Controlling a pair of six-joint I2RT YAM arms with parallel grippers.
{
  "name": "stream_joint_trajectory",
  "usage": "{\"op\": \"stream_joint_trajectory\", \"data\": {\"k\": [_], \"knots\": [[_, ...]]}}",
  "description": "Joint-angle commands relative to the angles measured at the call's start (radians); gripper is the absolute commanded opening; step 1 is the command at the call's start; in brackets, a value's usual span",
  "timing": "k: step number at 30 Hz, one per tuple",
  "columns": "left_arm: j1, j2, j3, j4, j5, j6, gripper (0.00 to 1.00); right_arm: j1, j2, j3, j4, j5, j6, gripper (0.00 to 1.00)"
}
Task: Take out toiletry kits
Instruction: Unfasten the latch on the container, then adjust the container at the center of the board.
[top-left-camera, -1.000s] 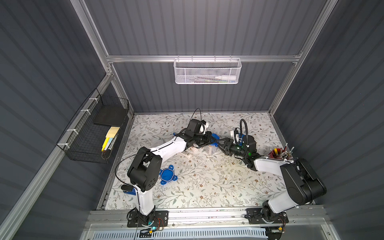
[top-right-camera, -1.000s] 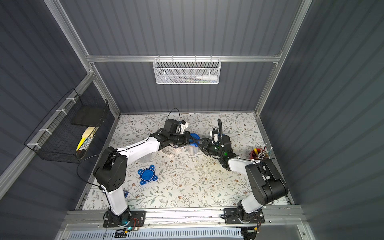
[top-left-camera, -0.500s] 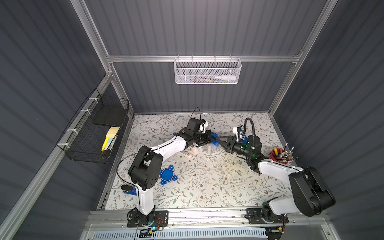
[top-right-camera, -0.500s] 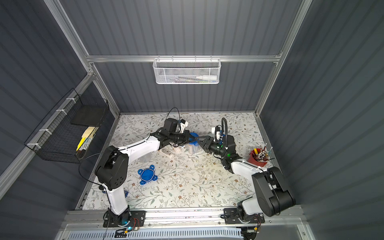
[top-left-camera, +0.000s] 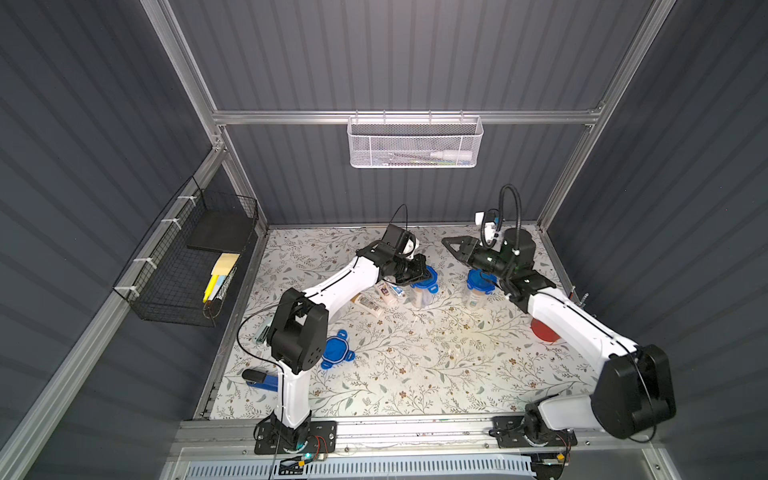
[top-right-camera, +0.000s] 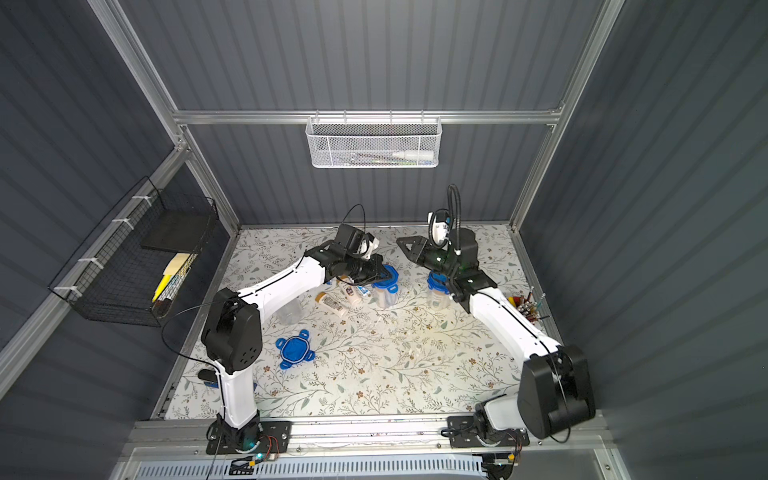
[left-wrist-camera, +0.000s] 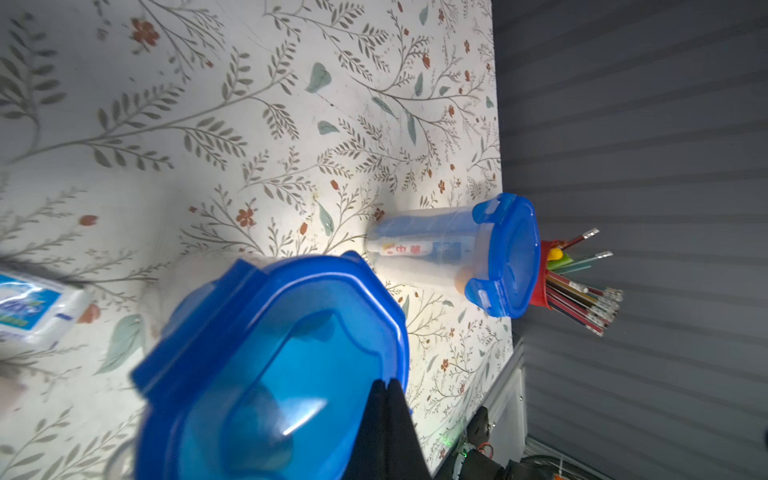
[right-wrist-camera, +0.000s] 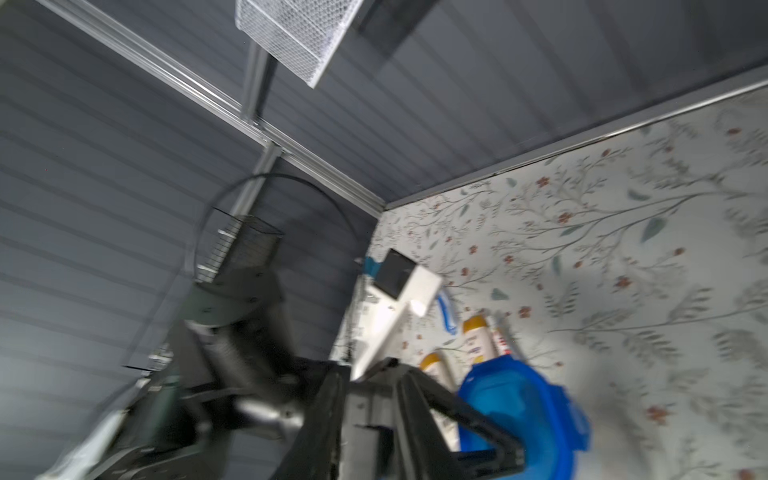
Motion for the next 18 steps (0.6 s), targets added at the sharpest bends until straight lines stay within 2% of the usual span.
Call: {"op": "stream_joint_trajectory", "data": {"k": [1, 3, 6, 7, 11, 14, 18], "knots": [[-0.013, -0.037, 0.093, -0.174, -0.062, 0.080, 0.00, 0.001, 0.098, 0.085, -0.113, 0.006, -0.105, 0.12], [-0.024, -0.072, 0.085, -0.212, -0.083, 0.097, 0.00, 0.002, 0.171, 0.159, -0.158, -0.004, -0.140, 0.11], [-0.034, -0.133, -0.007, -0.239, -0.099, 0.102, 0.00, 0.006, 0.285, 0.286, -0.270, -0.026, -0.187, 0.11], [-0.035, -0.156, -0.048, -0.245, -0.137, 0.100, 0.00, 0.011, 0.320, 0.323, -0.298, -0.025, -0.204, 0.10], [-0.035, -0.200, -0.146, -0.277, -0.152, 0.104, 0.00, 0.034, 0.411, 0.419, -0.370, -0.006, -0.279, 0.12], [-0.035, -0.181, -0.152, -0.283, -0.148, 0.112, 0.00, 0.050, 0.459, 0.482, -0.440, 0.006, -0.318, 0.12], [-0.035, -0.111, -0.117, -0.250, -0.115, 0.114, 0.00, 0.070, 0.479, 0.487, -0.468, 0.039, -0.348, 0.13]]}}
